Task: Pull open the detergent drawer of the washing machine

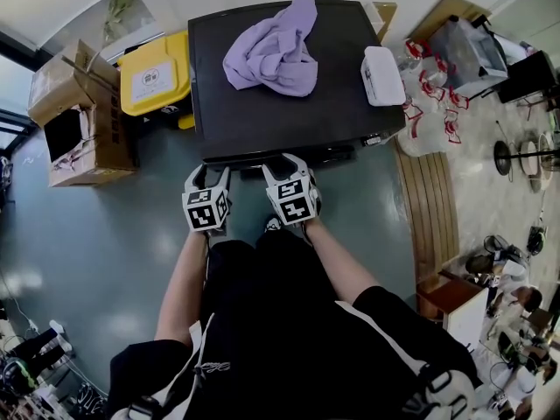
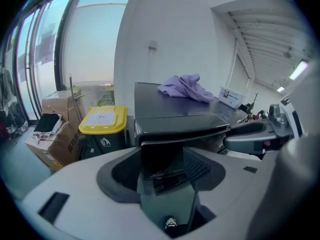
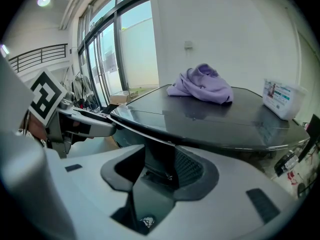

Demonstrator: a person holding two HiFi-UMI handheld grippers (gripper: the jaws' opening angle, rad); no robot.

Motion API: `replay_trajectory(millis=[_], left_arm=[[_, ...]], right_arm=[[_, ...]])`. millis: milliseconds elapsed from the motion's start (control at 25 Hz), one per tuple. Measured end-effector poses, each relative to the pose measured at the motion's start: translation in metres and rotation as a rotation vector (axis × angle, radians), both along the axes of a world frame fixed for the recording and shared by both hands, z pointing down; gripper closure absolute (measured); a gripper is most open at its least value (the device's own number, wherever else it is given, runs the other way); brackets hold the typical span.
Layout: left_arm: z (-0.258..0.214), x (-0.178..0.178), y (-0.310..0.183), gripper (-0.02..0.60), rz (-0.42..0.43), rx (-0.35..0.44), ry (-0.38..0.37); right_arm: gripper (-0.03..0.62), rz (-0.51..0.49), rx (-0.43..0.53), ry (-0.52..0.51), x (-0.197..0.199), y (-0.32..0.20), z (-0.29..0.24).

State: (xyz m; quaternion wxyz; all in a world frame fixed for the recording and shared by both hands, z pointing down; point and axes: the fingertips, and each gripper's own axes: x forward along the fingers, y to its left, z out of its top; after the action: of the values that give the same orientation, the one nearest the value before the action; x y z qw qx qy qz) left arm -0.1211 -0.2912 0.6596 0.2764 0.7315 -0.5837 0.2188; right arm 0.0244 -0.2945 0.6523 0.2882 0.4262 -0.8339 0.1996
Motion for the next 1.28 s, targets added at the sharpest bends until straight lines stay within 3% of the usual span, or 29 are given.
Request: replay_trajectory(millis=[600,800,960,1280], left_arm=[[-0.001,0.000,0.012,0.333,0.010,0.013,-0.012],[0.002,0.001,0.013,0.333,0.088,0.029,-0.015],[0.007,0.003,0.009,0.331,0.135,0.045,0.030],[0.008,0.004,0.006,0.331,0.126,0.053,0.038]], right_arm=[[0.405,0.008,0.016,-0.006,0.001,0.011,-0.002],[0.408,-0.038,0.021,-0.046,0.002,0.009,0.000],[0.362,-0.085,0.012,-0.054,-0.006,0.004,0.008],[0.376,-0.064,0.026,-0.038,-0.005,-0.002,0.010]])
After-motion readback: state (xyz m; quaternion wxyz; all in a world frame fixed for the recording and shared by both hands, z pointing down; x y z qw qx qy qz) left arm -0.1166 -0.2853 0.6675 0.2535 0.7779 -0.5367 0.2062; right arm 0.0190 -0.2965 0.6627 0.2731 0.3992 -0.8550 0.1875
